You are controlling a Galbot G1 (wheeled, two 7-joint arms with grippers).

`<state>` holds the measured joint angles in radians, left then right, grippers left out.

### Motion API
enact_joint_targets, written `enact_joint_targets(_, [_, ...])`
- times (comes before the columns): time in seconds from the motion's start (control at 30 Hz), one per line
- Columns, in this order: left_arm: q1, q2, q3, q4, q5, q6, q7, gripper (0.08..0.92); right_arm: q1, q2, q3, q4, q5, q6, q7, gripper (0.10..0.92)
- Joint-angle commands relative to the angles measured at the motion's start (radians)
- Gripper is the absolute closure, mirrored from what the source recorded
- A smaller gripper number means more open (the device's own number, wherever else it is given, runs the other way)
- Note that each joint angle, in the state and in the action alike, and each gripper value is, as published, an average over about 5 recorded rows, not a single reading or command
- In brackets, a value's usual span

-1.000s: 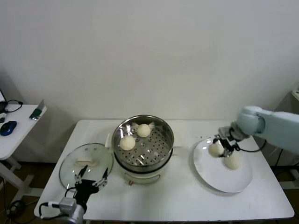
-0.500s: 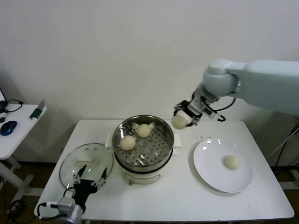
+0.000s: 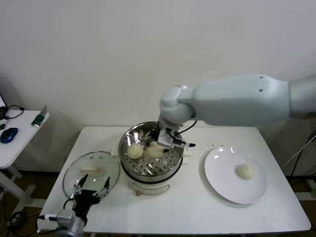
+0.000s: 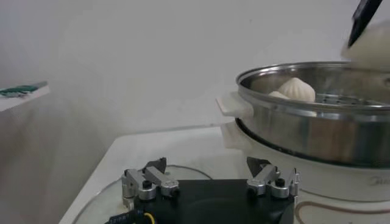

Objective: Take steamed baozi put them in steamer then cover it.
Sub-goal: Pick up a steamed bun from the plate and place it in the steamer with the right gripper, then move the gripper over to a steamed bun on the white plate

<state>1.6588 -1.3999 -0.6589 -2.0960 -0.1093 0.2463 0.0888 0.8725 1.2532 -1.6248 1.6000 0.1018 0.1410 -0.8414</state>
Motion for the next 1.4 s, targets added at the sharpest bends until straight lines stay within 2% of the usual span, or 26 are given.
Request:
enact_joint_targets(0.03, [0.001,-0.001,-0.001,0.001,-0.002,-0.002,0.000,0.177,-0.148,0.120,-0.001,-0.069,-0.099,0.012,0.015,0.347])
enact_joint_targets(0.67, [0.001,-0.002,-0.001,0.003,-0.003,-0.004,-0.001,0.177,-0.167,0.122,-0.005,-0.085,-0.107,0.026,-0.007,0.338])
enact_joint_targets(0.77, [0.000,-0.002,0.000,0.003,-0.002,-0.004,-0.001,0.177,-0.154,0.111,0.000,-0.088,-0.106,0.034,-0.006,0.328])
enact_joint_targets(0.9, [-0.003,-0.002,0.001,0.004,-0.002,-0.002,0.000,0.177,-0.125,0.081,0.012,-0.095,-0.084,0.045,-0.010,0.256])
enact_joint_targets(1.03, [-0.005,-0.001,0.002,0.005,-0.002,-0.001,0.000,0.177,-0.055,0.004,0.026,-0.112,-0.006,0.054,-0.047,0.207])
enact_joint_targets(1.2, [-0.010,0.001,0.004,0.011,-0.002,-0.001,0.000,0.177,0.082,-0.161,-0.040,-0.163,0.166,0.055,-0.139,0.203])
enact_joint_targets(1.3, [-0.016,0.003,0.008,0.016,0.000,-0.001,0.001,0.177,0.167,-0.269,-0.131,-0.193,0.295,0.012,-0.177,0.202])
enact_joint_targets(1.4, [-0.022,0.005,0.011,0.017,0.000,0.002,0.002,0.177,0.208,-0.373,-0.207,-0.224,0.364,-0.039,-0.195,0.203])
